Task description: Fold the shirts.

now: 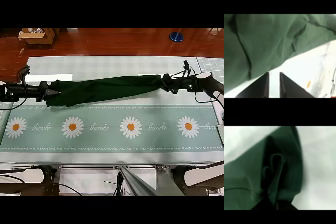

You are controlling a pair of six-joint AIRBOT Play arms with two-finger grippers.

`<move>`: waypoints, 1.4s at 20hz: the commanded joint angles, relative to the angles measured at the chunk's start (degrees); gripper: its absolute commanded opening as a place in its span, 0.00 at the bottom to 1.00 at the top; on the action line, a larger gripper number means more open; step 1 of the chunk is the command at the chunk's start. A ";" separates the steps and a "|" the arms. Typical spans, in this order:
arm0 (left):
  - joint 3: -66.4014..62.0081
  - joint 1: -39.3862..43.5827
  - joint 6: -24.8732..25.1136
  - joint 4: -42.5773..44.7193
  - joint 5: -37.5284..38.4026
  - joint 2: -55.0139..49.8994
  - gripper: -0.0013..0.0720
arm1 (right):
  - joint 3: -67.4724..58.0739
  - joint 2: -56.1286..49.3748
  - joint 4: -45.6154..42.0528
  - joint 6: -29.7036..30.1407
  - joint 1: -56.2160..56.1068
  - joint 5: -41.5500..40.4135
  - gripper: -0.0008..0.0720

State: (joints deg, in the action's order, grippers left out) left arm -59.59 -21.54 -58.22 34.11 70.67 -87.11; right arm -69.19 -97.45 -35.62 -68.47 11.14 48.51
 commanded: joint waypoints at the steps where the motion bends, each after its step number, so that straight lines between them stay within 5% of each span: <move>1: -0.04 0.46 0.09 -1.11 2.19 1.33 0.12 | -0.02 6.38 -3.41 1.84 0.52 1.92 0.03; 10: -0.04 14.86 0.07 -22.27 1.64 5.33 0.08 | -0.02 26.27 -21.73 -4.57 2.67 23.26 0.03; 20: 0.00 46.64 -3.87 -23.02 -14.60 2.86 0.06 | -0.02 38.14 -27.96 -7.32 2.67 36.61 0.04; 28: -0.02 56.50 -6.01 -23.67 -16.74 -6.19 0.06 | -0.02 46.93 -27.89 -7.61 2.67 42.38 0.04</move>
State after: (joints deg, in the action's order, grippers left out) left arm -59.59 32.14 -63.42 10.87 55.75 -90.52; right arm -69.17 -53.67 -63.35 -75.94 13.80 87.92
